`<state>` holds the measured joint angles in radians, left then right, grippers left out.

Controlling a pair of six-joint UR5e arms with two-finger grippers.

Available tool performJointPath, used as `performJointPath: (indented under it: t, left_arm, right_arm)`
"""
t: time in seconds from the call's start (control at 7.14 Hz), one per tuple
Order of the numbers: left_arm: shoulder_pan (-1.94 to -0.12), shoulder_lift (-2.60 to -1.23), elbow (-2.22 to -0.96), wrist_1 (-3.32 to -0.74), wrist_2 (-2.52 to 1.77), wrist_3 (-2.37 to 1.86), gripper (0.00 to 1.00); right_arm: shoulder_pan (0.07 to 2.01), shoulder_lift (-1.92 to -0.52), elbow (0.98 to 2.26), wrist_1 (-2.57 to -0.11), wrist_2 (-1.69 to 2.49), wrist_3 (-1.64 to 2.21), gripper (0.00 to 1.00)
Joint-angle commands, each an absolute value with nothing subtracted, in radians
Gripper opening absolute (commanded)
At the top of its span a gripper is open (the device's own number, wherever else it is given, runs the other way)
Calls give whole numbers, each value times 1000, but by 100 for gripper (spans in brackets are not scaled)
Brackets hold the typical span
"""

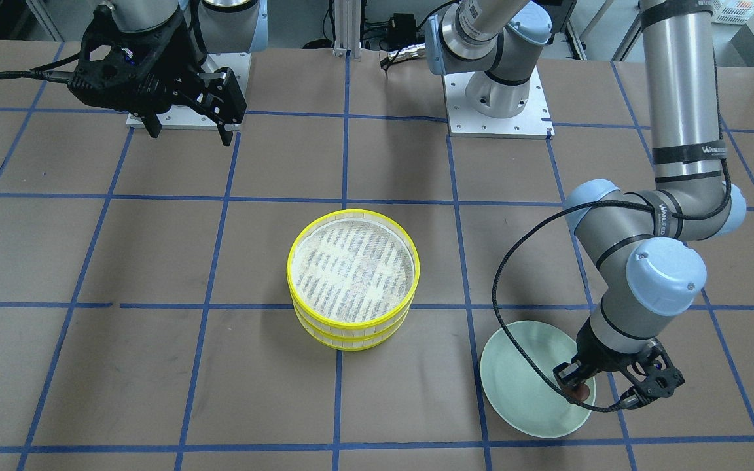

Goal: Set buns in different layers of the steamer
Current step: 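Grasp the brown bun on the green plate with the left gripper, then carry the brown bun over the steamer and lower it into the top tier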

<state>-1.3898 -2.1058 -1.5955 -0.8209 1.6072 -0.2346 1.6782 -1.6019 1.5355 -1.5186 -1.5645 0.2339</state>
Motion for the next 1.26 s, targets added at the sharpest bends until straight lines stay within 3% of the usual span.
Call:
performJointPath:
  t: [0.0, 0.7, 1.12]
  left_arm:
    - [-1428, -2060, -1562, -861, 1603, -248, 0]
    - [-1756, -1931, -1580, -896, 1582, -648, 0]
    - [-1874, -1899, -1668, -899, 1548, -827, 0]
  right_arm:
    - [1678, -1601, 1536, -1519, -1565, 235, 100]
    - [1678, -1600, 1536, -1519, -1566, 233, 100]
    - [1678, -1598, 1536, -1534, -1565, 153, 100]
